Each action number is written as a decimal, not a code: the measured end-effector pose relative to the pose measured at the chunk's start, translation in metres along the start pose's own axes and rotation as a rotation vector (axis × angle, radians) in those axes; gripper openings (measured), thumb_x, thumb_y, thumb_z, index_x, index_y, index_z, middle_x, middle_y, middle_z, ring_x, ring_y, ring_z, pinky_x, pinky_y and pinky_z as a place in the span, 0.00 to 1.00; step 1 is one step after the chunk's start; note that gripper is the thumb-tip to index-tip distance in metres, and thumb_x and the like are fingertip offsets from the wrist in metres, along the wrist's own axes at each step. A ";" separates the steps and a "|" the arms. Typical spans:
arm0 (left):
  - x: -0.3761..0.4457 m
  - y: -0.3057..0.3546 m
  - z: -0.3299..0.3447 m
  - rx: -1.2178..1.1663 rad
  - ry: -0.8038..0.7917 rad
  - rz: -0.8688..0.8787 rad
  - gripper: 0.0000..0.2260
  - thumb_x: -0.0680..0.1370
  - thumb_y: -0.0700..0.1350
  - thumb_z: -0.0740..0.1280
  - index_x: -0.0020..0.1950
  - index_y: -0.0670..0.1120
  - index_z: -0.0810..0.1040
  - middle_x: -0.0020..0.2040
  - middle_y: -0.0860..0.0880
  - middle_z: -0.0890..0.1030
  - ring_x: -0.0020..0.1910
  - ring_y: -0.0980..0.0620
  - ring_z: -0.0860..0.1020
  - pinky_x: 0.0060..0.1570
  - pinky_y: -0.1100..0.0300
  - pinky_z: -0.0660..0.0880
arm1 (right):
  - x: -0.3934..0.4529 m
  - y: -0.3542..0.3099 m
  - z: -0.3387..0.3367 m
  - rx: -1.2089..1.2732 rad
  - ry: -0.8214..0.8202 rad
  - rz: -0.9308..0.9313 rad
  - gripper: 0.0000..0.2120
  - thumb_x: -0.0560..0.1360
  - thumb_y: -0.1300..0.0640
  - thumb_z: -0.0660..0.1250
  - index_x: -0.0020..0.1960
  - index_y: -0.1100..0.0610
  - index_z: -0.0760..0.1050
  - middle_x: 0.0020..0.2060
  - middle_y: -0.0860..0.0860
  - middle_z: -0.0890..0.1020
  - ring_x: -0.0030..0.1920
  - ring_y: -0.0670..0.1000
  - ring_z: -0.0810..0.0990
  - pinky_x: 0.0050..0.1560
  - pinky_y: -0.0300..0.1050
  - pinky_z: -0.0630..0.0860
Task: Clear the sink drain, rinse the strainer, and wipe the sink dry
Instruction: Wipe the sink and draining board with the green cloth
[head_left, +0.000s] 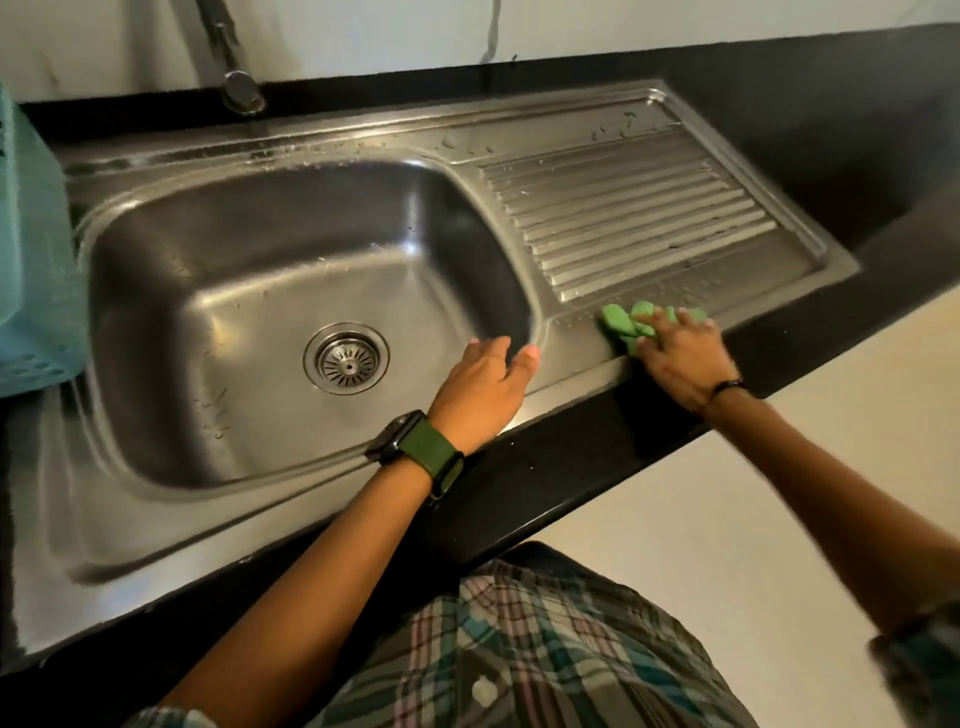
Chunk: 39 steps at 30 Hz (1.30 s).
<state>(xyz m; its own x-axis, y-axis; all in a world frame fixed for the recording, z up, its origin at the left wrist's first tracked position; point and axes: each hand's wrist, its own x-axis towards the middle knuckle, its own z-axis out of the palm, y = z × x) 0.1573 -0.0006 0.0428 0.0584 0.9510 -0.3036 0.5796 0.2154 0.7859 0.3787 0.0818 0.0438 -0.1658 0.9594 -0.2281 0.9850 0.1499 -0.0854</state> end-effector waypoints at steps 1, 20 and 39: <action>0.008 0.005 0.004 -0.017 0.021 0.021 0.23 0.81 0.54 0.50 0.70 0.41 0.64 0.72 0.41 0.64 0.74 0.45 0.58 0.70 0.53 0.57 | -0.007 -0.017 0.007 0.010 0.017 -0.030 0.22 0.80 0.51 0.53 0.72 0.54 0.60 0.73 0.56 0.64 0.73 0.58 0.59 0.74 0.55 0.52; 0.060 0.011 0.060 0.374 0.238 0.194 0.33 0.75 0.61 0.42 0.76 0.44 0.48 0.77 0.44 0.50 0.76 0.50 0.45 0.73 0.55 0.41 | 0.062 0.039 0.007 0.045 0.010 -0.013 0.22 0.81 0.46 0.45 0.74 0.41 0.49 0.76 0.44 0.52 0.76 0.50 0.46 0.71 0.65 0.37; 0.060 0.015 0.062 0.310 0.303 0.258 0.34 0.74 0.63 0.39 0.75 0.45 0.48 0.73 0.56 0.47 0.73 0.62 0.43 0.71 0.67 0.38 | 0.022 -0.054 0.028 0.043 0.050 -0.488 0.28 0.79 0.48 0.51 0.76 0.52 0.47 0.76 0.50 0.54 0.76 0.54 0.46 0.75 0.53 0.39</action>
<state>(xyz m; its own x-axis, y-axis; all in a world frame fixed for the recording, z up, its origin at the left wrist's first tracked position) 0.2203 0.0459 0.0029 0.0192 0.9961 0.0859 0.7940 -0.0674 0.6042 0.3203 0.0882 0.0163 -0.6042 0.7899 -0.1047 0.7897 0.5761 -0.2106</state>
